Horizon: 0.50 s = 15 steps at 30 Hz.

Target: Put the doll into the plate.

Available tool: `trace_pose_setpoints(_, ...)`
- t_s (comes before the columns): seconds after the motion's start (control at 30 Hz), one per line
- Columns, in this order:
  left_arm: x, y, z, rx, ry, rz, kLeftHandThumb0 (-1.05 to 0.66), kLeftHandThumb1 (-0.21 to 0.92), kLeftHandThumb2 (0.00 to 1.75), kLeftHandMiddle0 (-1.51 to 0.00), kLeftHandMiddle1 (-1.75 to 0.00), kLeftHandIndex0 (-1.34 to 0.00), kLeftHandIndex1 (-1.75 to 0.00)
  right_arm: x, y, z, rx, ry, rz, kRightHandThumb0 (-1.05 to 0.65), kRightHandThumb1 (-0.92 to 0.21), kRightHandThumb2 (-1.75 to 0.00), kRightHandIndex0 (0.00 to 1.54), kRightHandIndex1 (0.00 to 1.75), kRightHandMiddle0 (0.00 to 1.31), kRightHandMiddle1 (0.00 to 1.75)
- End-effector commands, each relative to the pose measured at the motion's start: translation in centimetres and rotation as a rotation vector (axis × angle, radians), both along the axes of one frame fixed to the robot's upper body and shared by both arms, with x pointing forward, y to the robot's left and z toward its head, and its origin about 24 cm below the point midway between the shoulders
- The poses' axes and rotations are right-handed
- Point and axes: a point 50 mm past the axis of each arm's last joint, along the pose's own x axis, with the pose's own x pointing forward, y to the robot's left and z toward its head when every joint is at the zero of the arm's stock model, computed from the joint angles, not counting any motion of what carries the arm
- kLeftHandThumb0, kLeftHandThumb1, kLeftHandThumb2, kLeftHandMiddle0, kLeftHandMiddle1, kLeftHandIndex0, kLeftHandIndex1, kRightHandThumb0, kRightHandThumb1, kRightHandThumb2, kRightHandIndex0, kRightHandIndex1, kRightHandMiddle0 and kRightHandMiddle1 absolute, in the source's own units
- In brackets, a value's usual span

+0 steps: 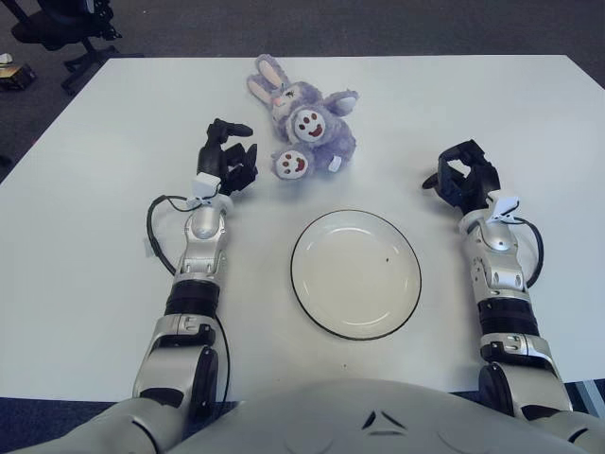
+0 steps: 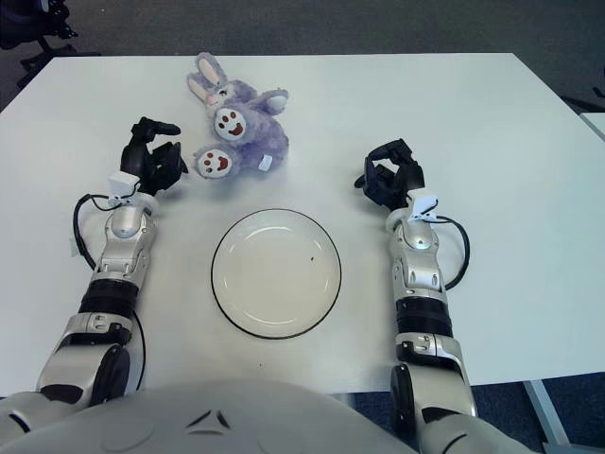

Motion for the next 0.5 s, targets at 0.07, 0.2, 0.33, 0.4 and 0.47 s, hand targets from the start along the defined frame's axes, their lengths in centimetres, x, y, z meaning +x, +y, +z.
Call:
trace_pose_setpoints(0.07, -0.6, 0.4, -2.1, 0.059, 0.027, 0.005, -0.35, 0.92, 0.36, -0.81, -1.75, -0.37, -1.58, 0.0, -0.1, -0.8, 0.006, 0.041, 0.004, -0.39, -0.67, -0.85, 0.86, 1.75, 0.36, 1.75)
trace_pose_setpoints(0.2, -0.5, 0.6, -1.9, 0.062, 0.014, 0.003, -0.35, 0.92, 0.36, -0.81, -1.75, -0.37, -1.57, 0.0, -0.1, -0.8, 0.006, 0.040, 0.005, -0.39, -0.67, -0.85, 0.86, 1.75, 0.36, 1.75)
trace_pose_setpoints(0.33, -0.4, 0.6, -2.0, 0.063, 0.010, 0.002, -0.35, 0.92, 0.35, -0.81, -1.75, -0.38, -1.57, 0.0, -0.1, -0.8, 0.006, 0.040, 0.005, -0.39, -0.67, -0.86, 0.87, 1.75, 0.36, 1.75)
trace_pose_setpoints(0.4, 0.1, 1.4, -1.1, 0.026, 0.061, -0.054, -0.35, 0.92, 0.35, -0.81, -1.75, -0.38, -1.57, 0.1, 0.0, -0.9, 0.005, 0.041, 0.005, -0.39, -0.67, -0.86, 0.87, 1.75, 0.36, 1.75)
trace_pose_setpoints(0.47, 0.6, 2.1, 0.0, -0.034, 0.117, -0.160, -0.35, 0.92, 0.36, -0.81, -1.59, -0.37, -1.57, 0.1, 0.0, -0.9, 0.005, 0.043, 0.006, -0.39, -0.66, -0.86, 0.87, 1.75, 0.36, 1.75)
